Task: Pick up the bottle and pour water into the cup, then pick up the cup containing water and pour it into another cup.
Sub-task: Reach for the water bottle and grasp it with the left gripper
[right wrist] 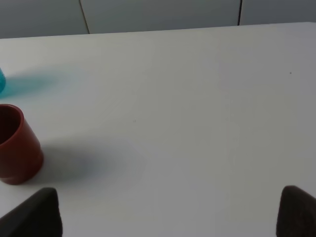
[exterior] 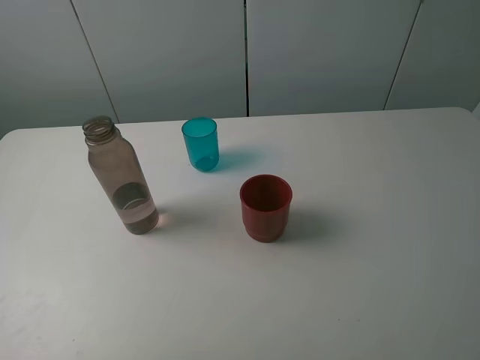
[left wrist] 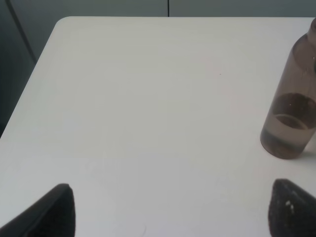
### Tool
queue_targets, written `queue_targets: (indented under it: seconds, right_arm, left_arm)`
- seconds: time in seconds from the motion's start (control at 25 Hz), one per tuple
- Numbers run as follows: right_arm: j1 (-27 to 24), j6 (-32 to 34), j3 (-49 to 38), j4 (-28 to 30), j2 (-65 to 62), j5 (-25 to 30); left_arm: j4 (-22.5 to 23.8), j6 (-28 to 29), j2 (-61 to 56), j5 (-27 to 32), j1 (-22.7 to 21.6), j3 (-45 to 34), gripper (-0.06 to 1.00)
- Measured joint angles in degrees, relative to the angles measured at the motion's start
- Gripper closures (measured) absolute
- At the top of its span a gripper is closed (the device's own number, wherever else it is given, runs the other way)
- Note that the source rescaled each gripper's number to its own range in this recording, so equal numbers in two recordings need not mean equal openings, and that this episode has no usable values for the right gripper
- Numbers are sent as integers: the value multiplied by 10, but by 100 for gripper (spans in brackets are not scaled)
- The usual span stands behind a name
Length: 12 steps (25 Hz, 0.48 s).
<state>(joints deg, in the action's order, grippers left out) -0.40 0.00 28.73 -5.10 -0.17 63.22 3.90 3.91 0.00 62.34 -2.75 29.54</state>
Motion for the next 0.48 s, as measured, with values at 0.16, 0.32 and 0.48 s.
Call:
queue_targets:
  seconds: [0.16, 0.32, 0.48]
  right_arm:
    - [0, 0, 0, 0, 0, 0]
    - [0, 0, 0, 0, 0, 0]
    - [0, -3, 0, 0, 0, 0]
  left_arm:
    - [0, 0, 0, 0, 0, 0, -5]
    - [0, 0, 0, 0, 0, 0, -5]
    - [0, 0, 0, 0, 0, 0, -5]
